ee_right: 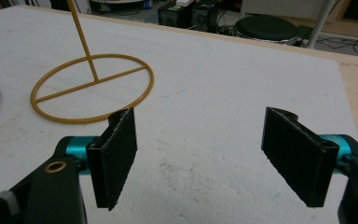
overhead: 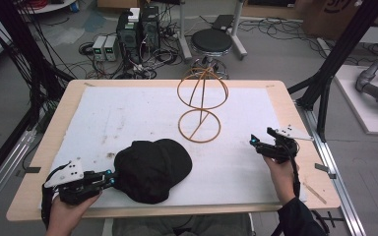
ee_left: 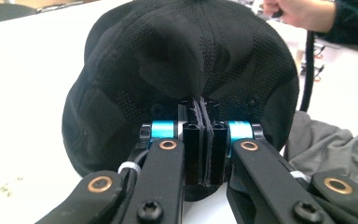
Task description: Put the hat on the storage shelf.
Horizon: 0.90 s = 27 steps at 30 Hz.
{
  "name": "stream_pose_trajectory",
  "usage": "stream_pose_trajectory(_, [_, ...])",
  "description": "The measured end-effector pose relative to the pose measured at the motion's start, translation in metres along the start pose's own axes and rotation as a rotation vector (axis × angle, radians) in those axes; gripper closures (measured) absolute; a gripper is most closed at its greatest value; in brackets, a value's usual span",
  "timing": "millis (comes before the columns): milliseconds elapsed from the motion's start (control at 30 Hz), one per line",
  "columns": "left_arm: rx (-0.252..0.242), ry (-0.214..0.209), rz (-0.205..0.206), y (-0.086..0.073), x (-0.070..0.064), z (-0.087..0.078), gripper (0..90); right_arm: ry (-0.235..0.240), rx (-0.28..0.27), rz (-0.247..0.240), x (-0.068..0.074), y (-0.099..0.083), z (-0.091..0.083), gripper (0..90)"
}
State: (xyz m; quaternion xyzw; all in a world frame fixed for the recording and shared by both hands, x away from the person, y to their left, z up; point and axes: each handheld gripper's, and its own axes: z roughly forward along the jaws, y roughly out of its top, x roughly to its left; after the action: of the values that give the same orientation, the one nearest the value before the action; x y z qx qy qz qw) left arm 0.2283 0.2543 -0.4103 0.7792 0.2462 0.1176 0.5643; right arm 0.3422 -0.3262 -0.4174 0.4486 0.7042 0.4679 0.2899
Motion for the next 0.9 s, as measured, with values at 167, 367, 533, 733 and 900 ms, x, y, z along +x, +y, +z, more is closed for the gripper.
stream_pose_trajectory(167, [-0.045, -0.024, 0.02, 0.014, -0.001, -0.002, 88.5, 0.002, 0.0, -0.005, 0.0, 0.0, 0.001, 26.1])
stream_pose_trajectory(367, [-0.11, -0.053, 0.042, 0.037, 0.0, 0.0, 88.4, 0.005, 0.003, -0.005, 0.002, 0.001, 0.002, 26.0])
stream_pose_trajectory(533, [-0.162, -0.082, 0.073, 0.065, -0.001, 0.006, 88.4, 0.006, 0.004, -0.006, 0.002, 0.001, 0.002, 26.0])
stream_pose_trajectory(733, [-0.187, -0.114, 0.109, 0.089, -0.003, 0.013, 88.5, 0.004, 0.003, -0.003, 0.001, 0.001, 0.001, 26.1])
stream_pose_trajectory(900, [-0.198, -0.137, 0.133, 0.106, -0.007, 0.02, 88.5, 0.002, 0.0, -0.002, 0.0, 0.0, 0.0, 26.1])
